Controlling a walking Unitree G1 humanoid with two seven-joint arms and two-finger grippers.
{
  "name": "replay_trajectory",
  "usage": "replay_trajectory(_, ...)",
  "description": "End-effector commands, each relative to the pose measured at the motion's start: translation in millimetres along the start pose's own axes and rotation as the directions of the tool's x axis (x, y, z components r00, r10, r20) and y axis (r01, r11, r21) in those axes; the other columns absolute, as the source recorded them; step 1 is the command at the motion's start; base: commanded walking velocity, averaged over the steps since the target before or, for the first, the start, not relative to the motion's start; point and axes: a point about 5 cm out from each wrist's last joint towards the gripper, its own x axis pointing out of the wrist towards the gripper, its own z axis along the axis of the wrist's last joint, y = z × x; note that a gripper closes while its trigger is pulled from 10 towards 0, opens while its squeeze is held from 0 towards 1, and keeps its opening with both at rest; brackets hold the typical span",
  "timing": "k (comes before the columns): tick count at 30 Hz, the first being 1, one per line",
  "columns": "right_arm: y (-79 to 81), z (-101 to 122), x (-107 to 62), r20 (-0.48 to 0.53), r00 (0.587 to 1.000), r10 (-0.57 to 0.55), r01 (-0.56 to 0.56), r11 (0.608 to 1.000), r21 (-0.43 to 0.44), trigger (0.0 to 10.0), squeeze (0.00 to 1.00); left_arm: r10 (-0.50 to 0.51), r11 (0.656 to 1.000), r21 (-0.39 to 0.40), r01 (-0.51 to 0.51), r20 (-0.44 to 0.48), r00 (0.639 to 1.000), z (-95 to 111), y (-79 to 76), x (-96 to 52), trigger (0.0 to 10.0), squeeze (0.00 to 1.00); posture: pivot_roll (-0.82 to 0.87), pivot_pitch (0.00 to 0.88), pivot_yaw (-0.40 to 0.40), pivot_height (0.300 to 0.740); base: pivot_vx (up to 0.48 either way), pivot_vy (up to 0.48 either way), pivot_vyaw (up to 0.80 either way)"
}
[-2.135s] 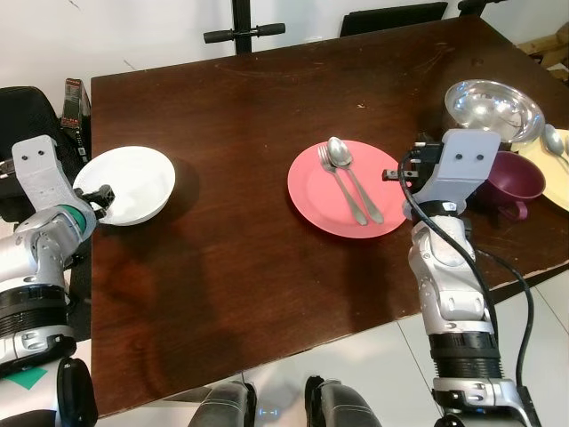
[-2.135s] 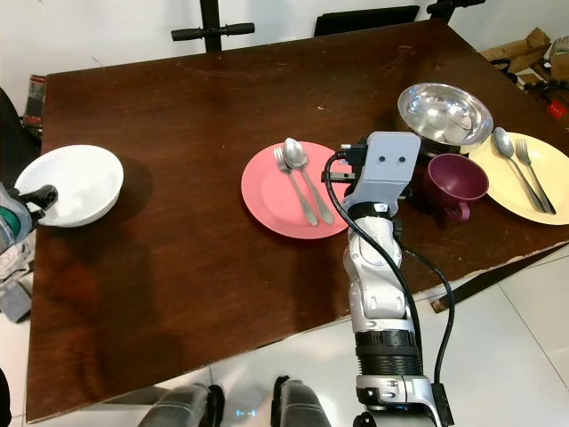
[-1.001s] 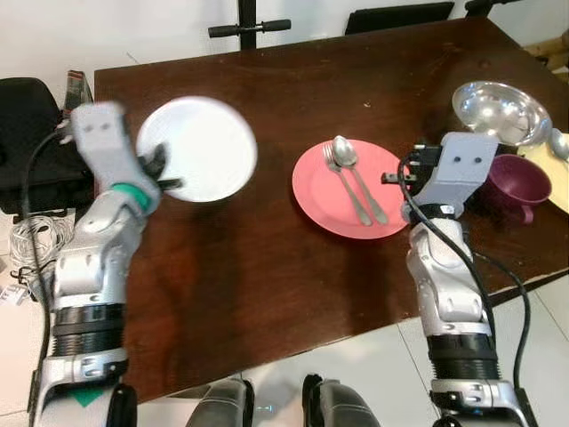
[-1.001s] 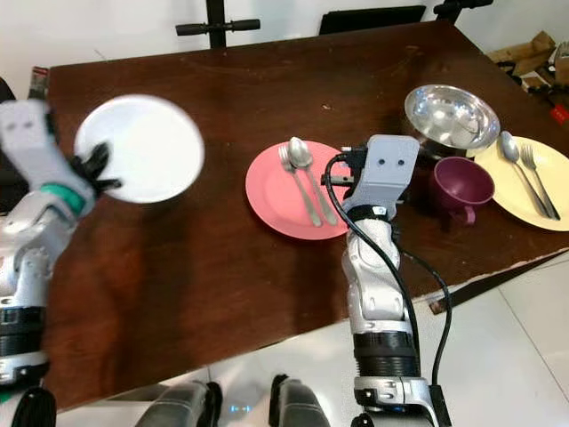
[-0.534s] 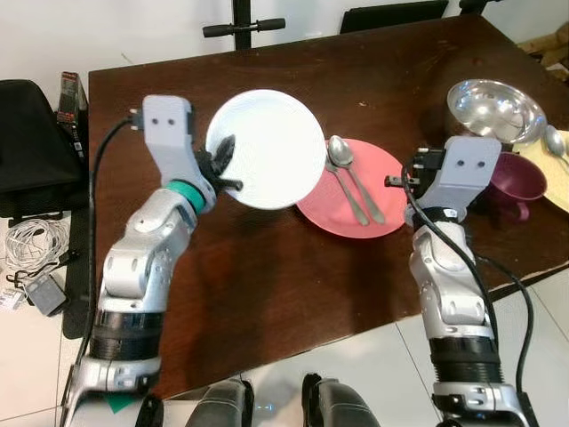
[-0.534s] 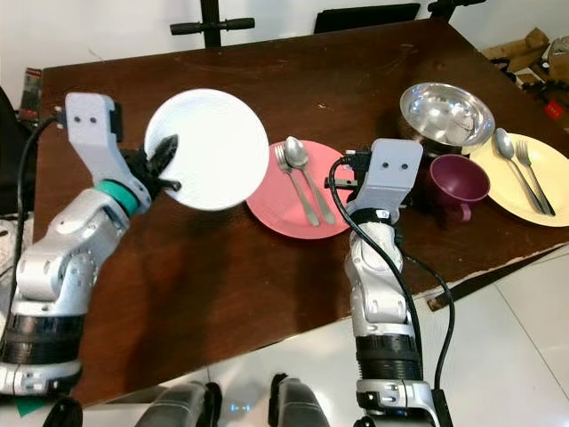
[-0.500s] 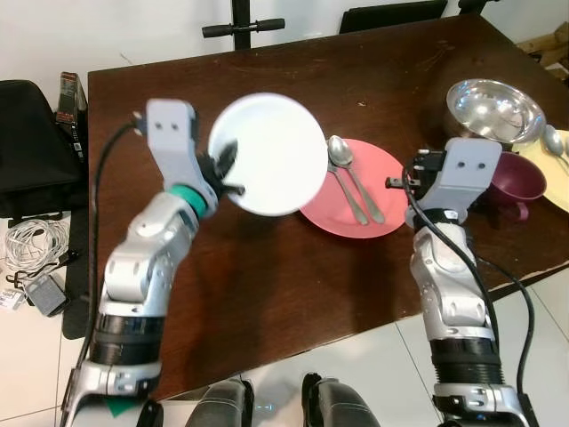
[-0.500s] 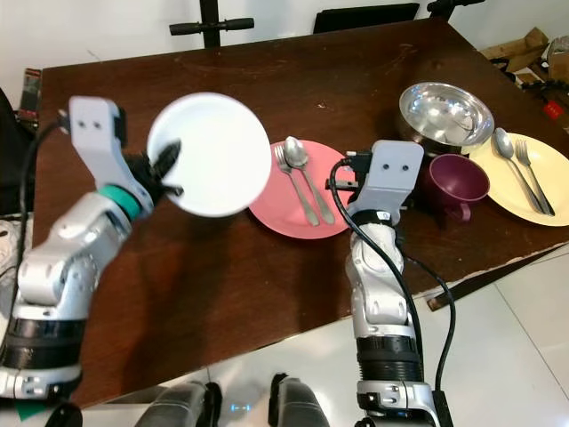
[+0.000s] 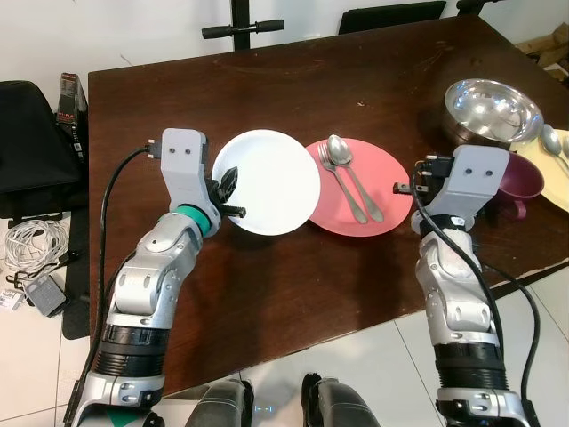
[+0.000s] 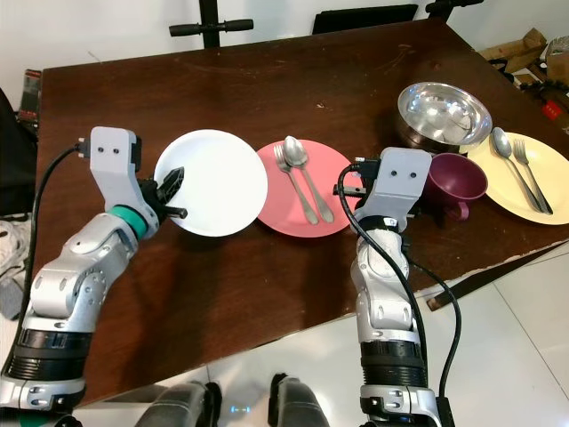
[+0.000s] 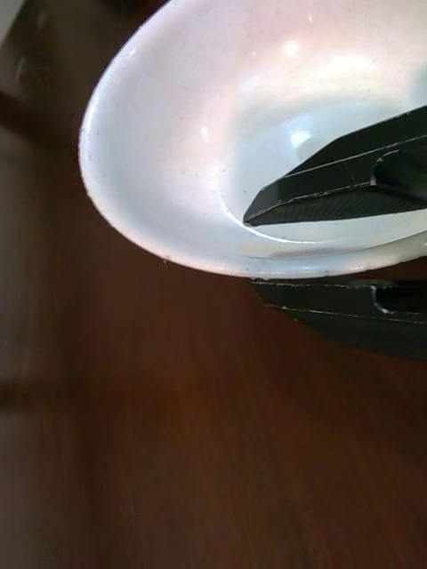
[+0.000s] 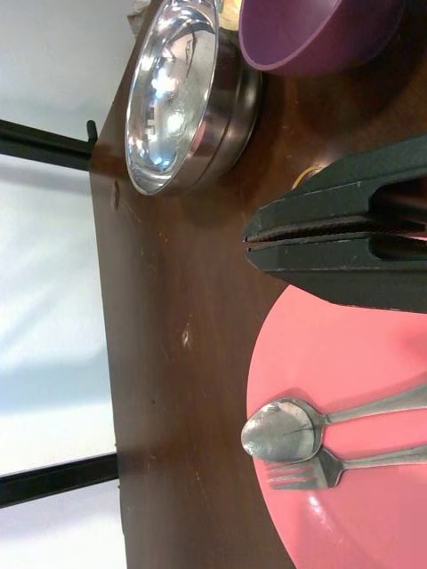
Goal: Setting the table
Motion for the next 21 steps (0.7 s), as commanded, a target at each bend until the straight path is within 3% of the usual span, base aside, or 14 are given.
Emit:
replay_trajectory(1, -4.4, -8.3, -2.9, -0.041, 0.999, -0.016, 0.016, 1.0, -0.001, 10.0, 0.0, 0.013, 1.0, 0.006, -0.013, -0.014, 1.0, -4.4, 0.6, 1.0, 10.0, 0.0, 0.11, 0.064, 0.042, 0.74, 0.0, 0.0, 0.0)
replay_trajectory(3, -4.4, -8.2, -2.7, -0.042, 0.999, -0.016, 0.016, 1.0, -0.001, 10.0, 0.0, 0.013, 1.0, 0.009, -0.013, -0.015, 1.0, -4.6, 0.3, 1.2, 10.0, 0.0, 0.11, 0.064, 0.042, 0.74, 0.0, 0.0, 0.0)
replay_trajectory(21, -5.6, -7.4, -1.7, -0.043, 0.999, -0.019, 0.019, 1.0, 0.01, 10.0, 0.0, 0.013, 1.0, 0.015, -0.013, -0.01, 1.0, -5.3, -0.1, 5.8, 10.0, 0.0, 0.11, 0.067, 0.042, 0.74, 0.0, 0.0, -0.8)
